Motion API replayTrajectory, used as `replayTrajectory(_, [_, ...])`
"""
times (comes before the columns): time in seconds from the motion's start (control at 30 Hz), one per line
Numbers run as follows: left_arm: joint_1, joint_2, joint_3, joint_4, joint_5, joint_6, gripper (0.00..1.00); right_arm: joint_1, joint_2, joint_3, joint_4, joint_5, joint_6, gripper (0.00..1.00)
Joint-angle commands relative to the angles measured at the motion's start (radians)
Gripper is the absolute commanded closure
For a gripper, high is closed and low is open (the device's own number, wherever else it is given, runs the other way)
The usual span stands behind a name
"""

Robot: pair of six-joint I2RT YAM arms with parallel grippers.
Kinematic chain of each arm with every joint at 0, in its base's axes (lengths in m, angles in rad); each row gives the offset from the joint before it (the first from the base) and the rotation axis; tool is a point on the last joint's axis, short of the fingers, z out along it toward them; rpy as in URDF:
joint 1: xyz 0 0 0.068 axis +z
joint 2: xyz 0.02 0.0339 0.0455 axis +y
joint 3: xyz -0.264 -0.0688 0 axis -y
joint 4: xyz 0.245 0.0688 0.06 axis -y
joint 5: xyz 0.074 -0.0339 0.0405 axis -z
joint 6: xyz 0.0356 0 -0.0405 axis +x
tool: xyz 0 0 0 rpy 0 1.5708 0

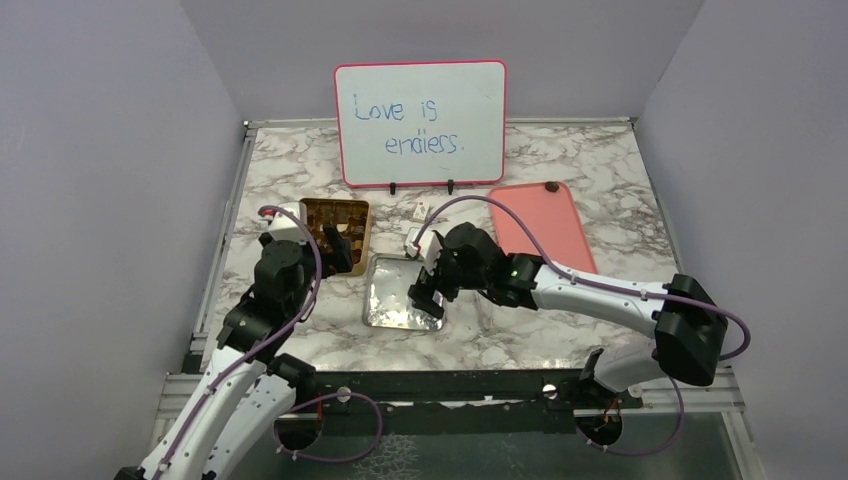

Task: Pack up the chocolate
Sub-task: Pick up the box lid from the center of the board.

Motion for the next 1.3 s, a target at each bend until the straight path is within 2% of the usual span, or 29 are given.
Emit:
replayTrajectory(0.0, [0.007, 0.083, 0.052, -0.063, 0.019, -0.068, 0.01, 0.009, 0.024, -0.018, 0.076, 0.099, -0.091, 0.0])
replayTrajectory(0.1, [0.009, 0.134, 0.042, -0.072, -0.042, -0.19, 0.01, 0.011, 0.013, -0.086, 0.188, 0.122, -0.107, 0.03])
replayTrajectory(0.17, [0.009, 0.143, 0.026, -0.089, -0.115, -0.352, 0.02, 0.013, 0.025, -0.114, 0.211, 0.088, -0.126, 0.09])
replayTrajectory(0.27, [0.009, 0.135, 0.008, -0.125, -0.167, -0.574, 0.1, 0.016, 0.06, -0.099, 0.12, 0.03, -0.122, 0.2])
replayTrajectory(0.37, [0.009, 0.15, 0.045, -0.19, -0.198, -0.763, 0.24, 0.016, 0.07, -0.052, 0.011, -0.014, -0.116, 0.31])
replayTrajectory(0.43, [0.008, 0.183, 0.09, -0.248, -0.2, -0.829, 0.29, 0.016, 0.055, -0.026, -0.018, -0.039, -0.14, 0.36])
replayTrajectory(0.5, [0.009, 0.227, 0.134, -0.328, -0.224, -0.887, 0.31, 0.016, 0.036, -0.041, 0.011, -0.052, -0.203, 0.4])
replayTrajectory(0.67, [0.012, 0.28, 0.129, -0.367, -0.295, -0.957, 0.32, 0.016, 0.036, -0.082, 0.071, -0.094, -0.308, 0.5])
replayTrajectory(0.83, [0.046, 0.332, 0.12, -0.362, -0.318, -0.963, 0.36, 0.017, 0.054, -0.098, 0.062, -0.227, -0.35, 0.52])
replayTrajectory(0.93, [0.091, 0.39, 0.121, -0.36, -0.282, -0.963, 0.36, 0.017, 0.07, -0.102, 0.064, -0.256, -0.387, 0.51])
replayTrajectory(1.07, [0.193, 0.492, 0.106, -0.27, -0.186, -0.936, 0.36, 0.017, 0.137, -0.064, -0.028, -0.216, -0.498, 0.49])
replayTrajectory(1.17, [0.281, 0.563, 0.112, -0.213, -0.1, -0.904, 0.36, 0.017, 0.166, -0.039, -0.052, -0.267, -0.505, 0.5])
replayTrajectory(1.27, [0.328, 0.598, 0.127, -0.209, -0.108, -0.896, 0.36, 0.02, 0.18, -0.033, -0.021, -0.29, -0.463, 0.51])
